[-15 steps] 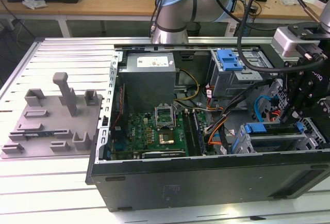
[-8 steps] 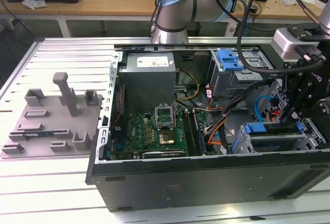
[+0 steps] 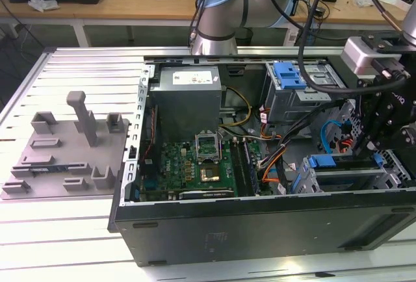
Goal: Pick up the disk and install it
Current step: 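Insert the first disk wire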
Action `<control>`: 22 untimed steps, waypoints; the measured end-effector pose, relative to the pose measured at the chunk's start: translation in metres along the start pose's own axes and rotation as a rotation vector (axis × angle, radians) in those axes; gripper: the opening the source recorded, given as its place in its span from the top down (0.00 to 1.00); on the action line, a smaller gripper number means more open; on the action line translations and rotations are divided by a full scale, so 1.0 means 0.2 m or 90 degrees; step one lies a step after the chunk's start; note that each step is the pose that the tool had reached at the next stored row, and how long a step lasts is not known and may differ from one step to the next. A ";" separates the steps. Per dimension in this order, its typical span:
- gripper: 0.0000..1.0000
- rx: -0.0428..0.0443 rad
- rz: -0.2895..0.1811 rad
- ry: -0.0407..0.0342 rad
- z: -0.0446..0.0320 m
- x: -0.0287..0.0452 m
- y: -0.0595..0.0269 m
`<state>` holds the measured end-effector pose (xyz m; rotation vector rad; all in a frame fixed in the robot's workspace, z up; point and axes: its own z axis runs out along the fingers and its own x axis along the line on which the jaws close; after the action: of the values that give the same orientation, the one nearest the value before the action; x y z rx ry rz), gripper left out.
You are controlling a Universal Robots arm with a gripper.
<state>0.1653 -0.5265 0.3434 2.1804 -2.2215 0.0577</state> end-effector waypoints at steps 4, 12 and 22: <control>0.83 0.0000 0.000 0.0001 0.004 0.000 0.000; 0.83 0.0000 0.000 -0.0001 0.019 -0.001 0.000; 0.76 0.0000 0.001 0.0029 -0.083 0.004 0.000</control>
<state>0.1653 -0.5265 0.3601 2.1769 -2.2203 0.0626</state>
